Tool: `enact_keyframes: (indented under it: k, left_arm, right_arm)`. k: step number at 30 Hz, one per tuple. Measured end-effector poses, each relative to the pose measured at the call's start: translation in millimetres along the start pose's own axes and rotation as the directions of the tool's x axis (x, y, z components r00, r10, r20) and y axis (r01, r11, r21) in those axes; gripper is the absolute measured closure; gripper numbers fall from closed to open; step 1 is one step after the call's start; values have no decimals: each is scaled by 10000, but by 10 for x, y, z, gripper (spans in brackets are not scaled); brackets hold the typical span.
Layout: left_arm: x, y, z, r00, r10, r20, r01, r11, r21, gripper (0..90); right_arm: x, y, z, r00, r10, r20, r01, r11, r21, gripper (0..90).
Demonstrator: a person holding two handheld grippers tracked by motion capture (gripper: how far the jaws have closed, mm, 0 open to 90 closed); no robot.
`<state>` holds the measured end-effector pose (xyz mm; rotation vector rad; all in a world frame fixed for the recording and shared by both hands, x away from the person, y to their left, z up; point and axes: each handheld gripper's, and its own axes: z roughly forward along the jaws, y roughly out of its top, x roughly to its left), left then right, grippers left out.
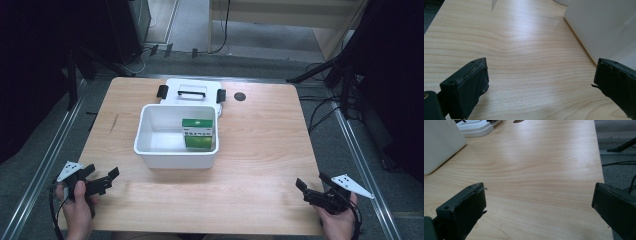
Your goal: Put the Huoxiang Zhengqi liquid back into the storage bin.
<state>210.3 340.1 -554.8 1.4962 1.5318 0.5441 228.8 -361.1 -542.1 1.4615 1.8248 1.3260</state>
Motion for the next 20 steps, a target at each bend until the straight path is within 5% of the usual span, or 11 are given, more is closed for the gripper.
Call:
enact_keyframes:
  k: [2, 10, 20]
  left_arm:
    - [1, 1, 2, 10000, -15, -1, 15, 10000, 17, 6]
    - [5, 3, 6, 10000, -75, 3, 75, 10000, 61, 6]
    - [3, 3, 7, 10000, -46, 6, 46, 10000, 85, 6]
  right_arm:
    - [15, -43, -10, 10000, -48, 3, 48, 9981, 617, 0]
    - [-4, -67, 0, 9958, 300, 868, -382, 9947, 953, 8]
    - [-74, -69, -1, 9931, 1063, 486, -1102, 9901, 868, 0]
